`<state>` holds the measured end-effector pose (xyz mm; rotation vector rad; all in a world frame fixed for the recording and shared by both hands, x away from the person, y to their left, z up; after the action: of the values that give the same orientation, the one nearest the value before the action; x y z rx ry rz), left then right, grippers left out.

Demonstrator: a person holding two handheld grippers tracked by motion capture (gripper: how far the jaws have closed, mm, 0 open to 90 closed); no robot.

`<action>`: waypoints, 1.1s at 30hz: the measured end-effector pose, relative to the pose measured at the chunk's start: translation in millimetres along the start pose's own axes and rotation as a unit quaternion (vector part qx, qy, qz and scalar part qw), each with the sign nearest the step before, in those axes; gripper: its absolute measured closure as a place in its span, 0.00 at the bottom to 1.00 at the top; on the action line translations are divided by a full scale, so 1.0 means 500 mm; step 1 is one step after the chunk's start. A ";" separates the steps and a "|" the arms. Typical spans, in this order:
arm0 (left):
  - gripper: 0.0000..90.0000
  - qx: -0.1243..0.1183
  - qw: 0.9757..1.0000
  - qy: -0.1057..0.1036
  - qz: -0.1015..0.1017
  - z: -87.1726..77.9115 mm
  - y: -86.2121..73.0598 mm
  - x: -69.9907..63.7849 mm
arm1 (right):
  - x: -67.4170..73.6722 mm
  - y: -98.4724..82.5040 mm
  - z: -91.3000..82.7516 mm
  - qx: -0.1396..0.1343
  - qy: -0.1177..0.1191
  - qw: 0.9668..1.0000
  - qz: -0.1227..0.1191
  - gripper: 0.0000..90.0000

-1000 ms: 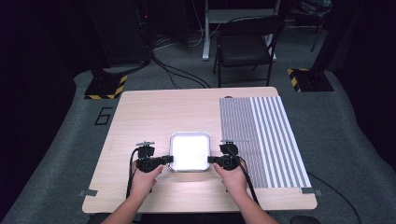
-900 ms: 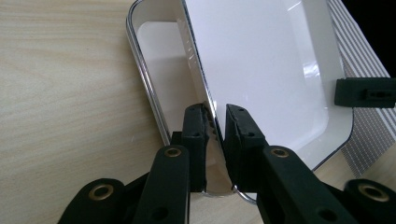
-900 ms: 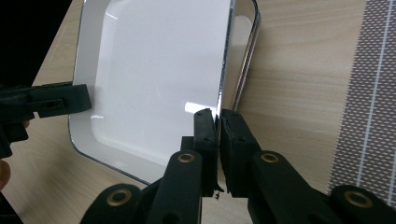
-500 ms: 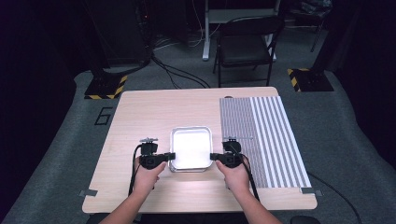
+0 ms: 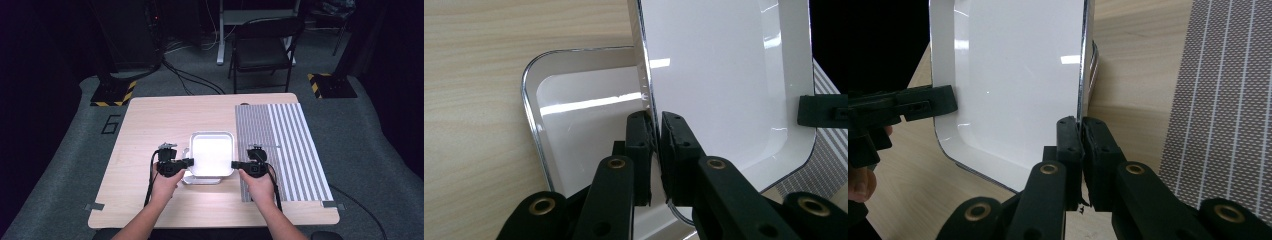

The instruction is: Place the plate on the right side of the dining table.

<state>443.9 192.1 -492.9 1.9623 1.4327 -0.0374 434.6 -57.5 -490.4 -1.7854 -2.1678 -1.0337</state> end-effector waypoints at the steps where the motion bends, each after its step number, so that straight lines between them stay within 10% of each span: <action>1: 0.92 -0.003 1.000 0.001 -0.002 0.002 0.003 -0.002 | -0.002 0.001 -0.005 -0.002 0.001 1.000 -0.003 0.96; 8: 0.93 -0.015 1.000 -0.007 -0.022 0.007 0.010 -0.008 | -0.006 0.007 -0.014 -0.013 0.000 1.000 -0.007 0.96; 33: 0.93 -0.007 1.000 -0.004 0.003 0.044 0.045 -0.072 | -0.060 0.015 -0.067 -0.032 -0.017 0.999 0.004 0.97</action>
<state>456.9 147.2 -483.4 1.9530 1.4168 -0.0324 439.9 -100.9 -477.8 -1.8511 -2.1684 -1.0901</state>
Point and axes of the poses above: each handheld gripper's, and its own axes: z roughly forward along the jaws, y roughly out of its top, x roughly to its left, the point moved 4 cm from there along z, roughly forward along the jaws, and after that the axes turned 13 degrees about x, right-handed, at the moved point
